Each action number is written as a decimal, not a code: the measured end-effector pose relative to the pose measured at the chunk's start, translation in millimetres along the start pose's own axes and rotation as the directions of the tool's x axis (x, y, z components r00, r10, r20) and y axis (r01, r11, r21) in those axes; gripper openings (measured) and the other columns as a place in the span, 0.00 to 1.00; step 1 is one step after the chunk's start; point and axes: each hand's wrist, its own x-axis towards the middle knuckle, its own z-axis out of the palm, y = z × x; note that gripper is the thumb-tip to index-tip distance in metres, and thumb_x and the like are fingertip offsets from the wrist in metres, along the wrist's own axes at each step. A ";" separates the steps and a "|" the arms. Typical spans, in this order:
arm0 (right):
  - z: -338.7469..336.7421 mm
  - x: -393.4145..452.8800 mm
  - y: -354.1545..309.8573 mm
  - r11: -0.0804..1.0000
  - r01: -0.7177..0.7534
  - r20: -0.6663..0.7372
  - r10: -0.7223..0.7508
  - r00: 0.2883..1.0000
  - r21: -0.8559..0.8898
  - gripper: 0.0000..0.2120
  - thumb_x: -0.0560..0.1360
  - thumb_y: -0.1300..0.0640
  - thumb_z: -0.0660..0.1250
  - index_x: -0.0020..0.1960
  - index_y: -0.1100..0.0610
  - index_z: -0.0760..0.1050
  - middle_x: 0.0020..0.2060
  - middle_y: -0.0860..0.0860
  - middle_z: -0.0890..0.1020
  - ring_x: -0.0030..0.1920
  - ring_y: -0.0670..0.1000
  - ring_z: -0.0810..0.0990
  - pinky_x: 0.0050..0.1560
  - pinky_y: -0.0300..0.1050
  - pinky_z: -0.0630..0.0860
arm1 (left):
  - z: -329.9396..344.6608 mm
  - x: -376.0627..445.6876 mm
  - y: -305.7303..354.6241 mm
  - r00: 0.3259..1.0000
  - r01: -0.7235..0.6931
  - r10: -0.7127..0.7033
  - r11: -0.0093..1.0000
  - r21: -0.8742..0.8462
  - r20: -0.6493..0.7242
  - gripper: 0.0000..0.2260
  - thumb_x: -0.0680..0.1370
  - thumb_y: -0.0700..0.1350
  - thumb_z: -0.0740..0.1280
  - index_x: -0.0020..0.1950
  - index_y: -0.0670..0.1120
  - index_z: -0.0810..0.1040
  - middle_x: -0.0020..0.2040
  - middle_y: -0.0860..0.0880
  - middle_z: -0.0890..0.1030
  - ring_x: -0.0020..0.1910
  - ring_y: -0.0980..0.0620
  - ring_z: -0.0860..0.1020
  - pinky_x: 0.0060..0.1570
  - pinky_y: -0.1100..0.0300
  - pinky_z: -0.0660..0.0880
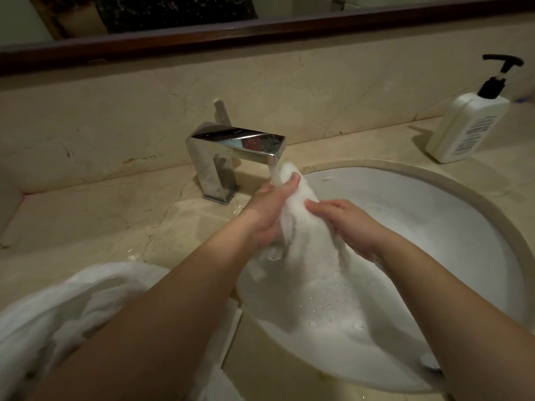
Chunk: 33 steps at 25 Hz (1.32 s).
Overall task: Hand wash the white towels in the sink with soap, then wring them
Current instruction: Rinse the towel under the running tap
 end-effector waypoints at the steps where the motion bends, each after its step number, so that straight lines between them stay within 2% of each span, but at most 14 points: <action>1: 0.7 -1.6 -3.2 0.998 0.031 -0.030 -0.029 0.999 0.053 0.17 0.81 0.47 0.64 0.58 0.59 0.82 0.49 0.57 0.87 0.51 0.59 0.86 0.58 0.55 0.81 | -1.3 1.1 0.3 1.000 -0.001 0.001 1.000 0.030 -0.001 0.25 0.78 0.53 0.73 0.69 0.41 0.74 0.58 0.36 0.83 0.53 0.38 0.85 0.52 0.43 0.83; 3: 2.9 -0.9 -5.7 0.979 0.117 -0.107 -0.100 0.989 0.166 0.16 0.82 0.48 0.64 0.58 0.59 0.81 0.49 0.58 0.87 0.51 0.60 0.86 0.54 0.54 0.81 | -1.8 0.5 -0.9 0.999 0.031 -0.029 0.985 0.172 -0.016 0.32 0.74 0.62 0.73 0.69 0.42 0.76 0.59 0.40 0.84 0.54 0.39 0.85 0.57 0.42 0.81; 5: 6.9 4.2 -5.4 0.956 0.148 -0.118 -0.122 0.986 0.252 0.18 0.83 0.48 0.60 0.59 0.60 0.81 0.50 0.59 0.86 0.51 0.58 0.86 0.53 0.51 0.81 | -1.3 -2.8 1.7 0.998 0.058 -0.062 0.878 0.474 -0.008 0.37 0.75 0.71 0.63 0.73 0.45 0.74 0.67 0.43 0.80 0.62 0.40 0.81 0.66 0.44 0.75; 8: 9.9 12.2 -3.3 0.934 0.110 -0.136 -0.067 0.989 0.339 0.17 0.82 0.55 0.54 0.57 0.57 0.82 0.49 0.61 0.85 0.49 0.58 0.82 0.50 0.51 0.77 | -5.0 -9.0 3.1 0.992 0.080 0.017 0.660 0.747 -0.121 0.22 0.87 0.50 0.52 0.74 0.39 0.72 0.71 0.38 0.75 0.69 0.39 0.74 0.66 0.52 0.72; 10: 8.5 13.9 -3.2 0.949 0.127 -0.142 -0.089 0.986 0.290 0.18 0.79 0.62 0.55 0.60 0.52 0.80 0.52 0.63 0.84 0.48 0.59 0.82 0.48 0.51 0.77 | -3.8 -6.8 3.4 0.990 0.061 0.047 0.696 0.715 -0.130 0.25 0.85 0.57 0.56 0.68 0.38 0.75 0.63 0.38 0.80 0.59 0.38 0.79 0.56 0.51 0.77; 12: 4.9 14.1 -3.1 0.954 0.144 -0.123 -0.115 0.986 0.263 0.17 0.80 0.65 0.58 0.62 0.50 0.77 0.52 0.62 0.85 0.51 0.62 0.84 0.52 0.56 0.81 | -1.9 -10.1 0.5 0.994 0.053 0.010 0.837 0.545 -0.112 0.34 0.76 0.70 0.62 0.65 0.41 0.78 0.55 0.44 0.83 0.52 0.40 0.82 0.54 0.48 0.80; 16: -2.1 11.7 -4.9 0.931 0.160 -0.135 -0.121 0.983 0.329 0.14 0.80 0.64 0.65 0.63 0.51 0.75 0.50 0.59 0.86 0.50 0.61 0.86 0.50 0.54 0.84 | -7.5 -2.4 -8.1 0.999 -0.035 0.044 0.922 0.385 -0.014 0.19 0.77 0.54 0.74 0.60 0.40 0.83 0.51 0.45 0.87 0.51 0.44 0.85 0.59 0.46 0.81; 20: -7.1 10.4 -6.3 0.941 0.155 -0.209 -0.094 0.973 0.301 0.09 0.78 0.60 0.70 0.57 0.53 0.79 0.45 0.53 0.87 0.47 0.54 0.87 0.42 0.43 0.83 | -6.0 3.3 -10.9 0.999 0.005 0.007 0.958 0.285 -0.040 0.20 0.78 0.55 0.72 0.62 0.41 0.81 0.53 0.44 0.87 0.53 0.43 0.85 0.57 0.47 0.81; 23: -8.8 14.7 -3.1 0.951 0.209 -0.376 -0.111 0.920 0.230 0.08 0.78 0.58 0.71 0.56 0.59 0.82 0.47 0.56 0.87 0.49 0.57 0.86 0.50 0.51 0.83 | -7.6 9.7 -3.4 0.982 -0.042 0.064 0.991 0.125 -0.177 0.14 0.83 0.52 0.65 0.59 0.43 0.81 0.54 0.42 0.86 0.56 0.41 0.83 0.63 0.43 0.78; 25: -5.2 16.0 -0.8 0.944 0.228 -0.417 -0.113 0.902 0.239 0.09 0.78 0.58 0.71 0.56 0.60 0.81 0.48 0.58 0.86 0.50 0.59 0.86 0.54 0.55 0.82 | -8.1 10.6 -1.0 0.972 -0.072 0.124 0.966 0.250 -0.198 0.15 0.85 0.51 0.61 0.62 0.44 0.80 0.55 0.44 0.85 0.56 0.41 0.83 0.62 0.45 0.78; 27: 0.6 16.3 0.7 0.942 0.216 -0.381 -0.107 0.919 0.258 0.09 0.78 0.58 0.71 0.56 0.60 0.81 0.49 0.60 0.86 0.52 0.60 0.85 0.55 0.55 0.82 | -3.7 1.5 -5.9 0.983 -0.040 0.150 0.745 0.666 -0.109 0.18 0.84 0.56 0.60 0.63 0.45 0.80 0.54 0.46 0.84 0.55 0.42 0.82 0.59 0.49 0.78; 29: 4.0 17.3 -0.3 0.936 0.215 -0.374 -0.101 0.922 0.278 0.08 0.78 0.57 0.70 0.55 0.58 0.81 0.51 0.60 0.85 0.53 0.59 0.85 0.57 0.54 0.81 | -0.6 -6.1 -6.7 0.982 -0.024 0.164 0.583 0.812 -0.089 0.21 0.84 0.59 0.60 0.58 0.43 0.82 0.51 0.43 0.84 0.52 0.41 0.83 0.57 0.50 0.79; 31: 3.4 18.5 -1.2 0.922 0.219 -0.381 -0.086 0.921 0.319 0.07 0.79 0.58 0.69 0.56 0.58 0.81 0.52 0.58 0.86 0.53 0.57 0.85 0.57 0.53 0.81 | -2.2 -5.3 -4.2 0.972 -0.035 0.202 0.631 0.775 -0.121 0.24 0.81 0.61 0.63 0.45 0.41 0.84 0.41 0.43 0.85 0.44 0.41 0.84 0.53 0.51 0.80; 33: 3.8 17.4 -2.3 0.899 0.210 -0.348 -0.069 0.935 0.386 0.07 0.80 0.60 0.67 0.56 0.59 0.81 0.49 0.58 0.86 0.50 0.55 0.85 0.53 0.50 0.82 | -4.3 -2.5 -5.5 0.988 -0.063 0.138 0.775 0.628 -0.071 0.27 0.75 0.66 0.69 0.42 0.40 0.84 0.39 0.44 0.86 0.44 0.42 0.86 0.54 0.52 0.80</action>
